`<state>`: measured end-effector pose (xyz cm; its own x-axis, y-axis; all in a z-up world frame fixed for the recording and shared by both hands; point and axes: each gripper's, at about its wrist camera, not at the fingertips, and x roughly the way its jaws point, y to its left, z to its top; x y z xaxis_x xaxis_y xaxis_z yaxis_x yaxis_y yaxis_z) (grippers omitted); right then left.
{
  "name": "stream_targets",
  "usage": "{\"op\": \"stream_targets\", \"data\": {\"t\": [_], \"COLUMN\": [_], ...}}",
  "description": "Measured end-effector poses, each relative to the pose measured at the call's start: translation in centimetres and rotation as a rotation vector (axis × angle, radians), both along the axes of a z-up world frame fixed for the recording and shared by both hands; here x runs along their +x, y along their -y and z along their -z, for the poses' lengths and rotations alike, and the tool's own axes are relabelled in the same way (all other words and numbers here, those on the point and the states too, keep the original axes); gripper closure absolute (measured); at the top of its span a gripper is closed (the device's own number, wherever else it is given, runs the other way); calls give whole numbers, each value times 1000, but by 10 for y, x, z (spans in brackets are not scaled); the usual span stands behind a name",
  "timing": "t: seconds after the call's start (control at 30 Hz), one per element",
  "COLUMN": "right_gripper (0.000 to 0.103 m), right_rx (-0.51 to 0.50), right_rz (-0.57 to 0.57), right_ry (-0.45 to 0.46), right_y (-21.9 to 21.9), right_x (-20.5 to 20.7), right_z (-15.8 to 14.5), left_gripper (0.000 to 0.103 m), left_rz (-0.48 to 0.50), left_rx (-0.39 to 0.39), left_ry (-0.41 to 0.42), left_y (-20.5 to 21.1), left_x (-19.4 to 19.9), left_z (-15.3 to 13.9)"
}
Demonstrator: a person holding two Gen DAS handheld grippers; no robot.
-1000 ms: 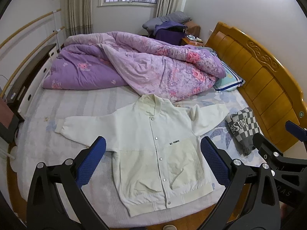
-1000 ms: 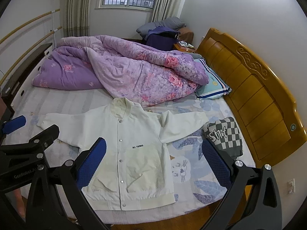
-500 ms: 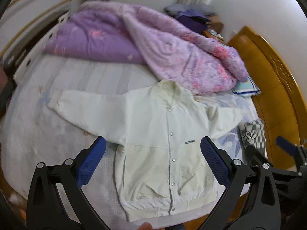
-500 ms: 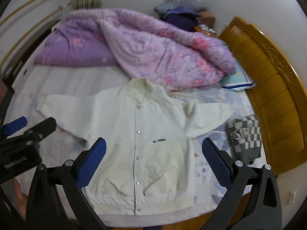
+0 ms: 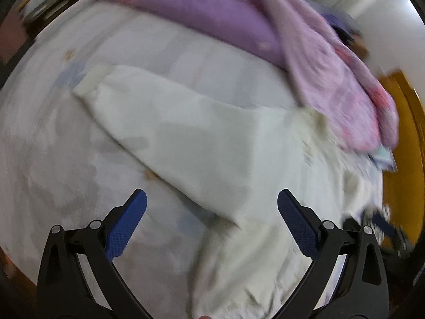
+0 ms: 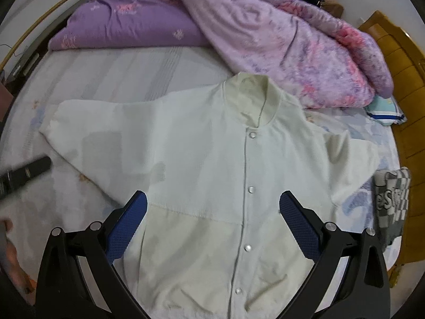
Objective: Fold large clothes
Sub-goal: 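Lower both tools toward the jacket sleeves and grasp each sleeve cuff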
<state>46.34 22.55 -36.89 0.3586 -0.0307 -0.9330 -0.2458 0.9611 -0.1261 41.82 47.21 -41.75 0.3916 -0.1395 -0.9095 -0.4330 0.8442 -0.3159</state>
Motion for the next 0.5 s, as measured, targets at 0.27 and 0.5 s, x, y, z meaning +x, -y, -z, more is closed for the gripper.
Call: {"op": "stream_targets", "data": {"t": [0.27,0.5], "right_gripper": [8,8], "right_rx": [-2,34], "right_rz": [40,85], "right_ry": [-56,-120], "right_y": [16,37], "right_x": [26,27], "right_z": [62,99], "left_gripper": [8,27], "left_rz": [-336,-420], "left_rx": [23,7], "left_ry": [-102,-132], "left_y": [-152,-211], "left_x": [24,52], "left_z": [114,161]}}
